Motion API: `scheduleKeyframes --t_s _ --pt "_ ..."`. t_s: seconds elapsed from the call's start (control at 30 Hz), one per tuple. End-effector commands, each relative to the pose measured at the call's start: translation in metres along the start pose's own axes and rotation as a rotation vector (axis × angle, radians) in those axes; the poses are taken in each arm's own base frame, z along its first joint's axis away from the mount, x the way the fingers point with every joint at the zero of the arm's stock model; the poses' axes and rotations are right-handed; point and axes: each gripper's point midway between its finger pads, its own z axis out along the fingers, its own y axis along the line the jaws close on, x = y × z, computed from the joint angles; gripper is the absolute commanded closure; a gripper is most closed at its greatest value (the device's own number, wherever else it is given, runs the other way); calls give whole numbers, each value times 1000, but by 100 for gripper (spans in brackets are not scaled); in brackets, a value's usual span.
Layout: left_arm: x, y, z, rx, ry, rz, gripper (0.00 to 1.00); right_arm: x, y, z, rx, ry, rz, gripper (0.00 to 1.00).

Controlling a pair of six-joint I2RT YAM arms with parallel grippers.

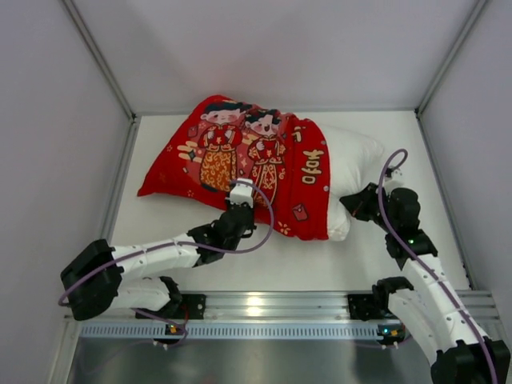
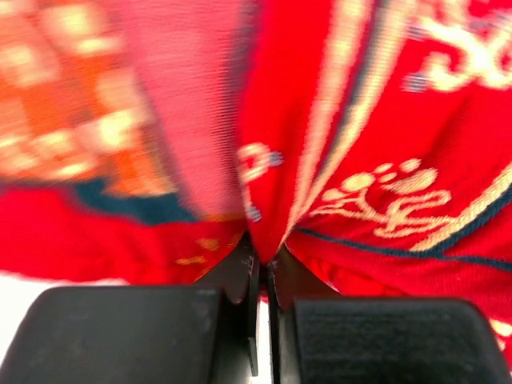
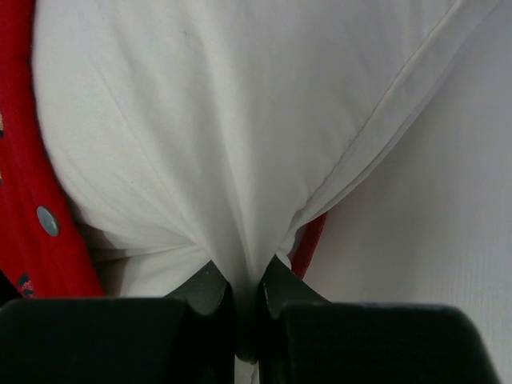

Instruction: Remove the pillowcase from the pillow

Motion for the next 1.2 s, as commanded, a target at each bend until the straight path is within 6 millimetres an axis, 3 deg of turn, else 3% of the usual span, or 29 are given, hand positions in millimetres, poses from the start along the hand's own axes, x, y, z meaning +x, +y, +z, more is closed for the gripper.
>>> scheduleKeyframes --t_s 0.0,0.03,0.1,0.33,0.5,0.63,0.83,1.0,1.17 --pt "-20 57 -6 -235 -51 -86 100 -57 4 -15 1 -197 -4 100" --pt "-20 76 -12 -279 -47 -104 100 -62 -3 -17 19 -210 19 100" --pt "-22 93 -16 -322 -48 -149 100 -68 -14 -20 35 -225 55 100" --pt "-30 164 -29 -546 -28 -225 100 -84 -26 -33 22 -247 105 100" --pt "-51 203 -29 -675 -35 -285 100 -95 -39 -42 51 -281 149 100" --pt "-74 245 -44 -768 -98 -394 100 -101 -50 -47 81 -311 189 100" --pt "-102 271 -65 -831 -178 -493 100 -103 -64 -51 118 -333 224 100" --pt "-104 290 -72 -843 -185 -568 100 -104 -67 -54 134 -352 230 100" --pt "-106 323 -86 -846 -218 -706 100 -105 -70 -58 141 -367 253 100"
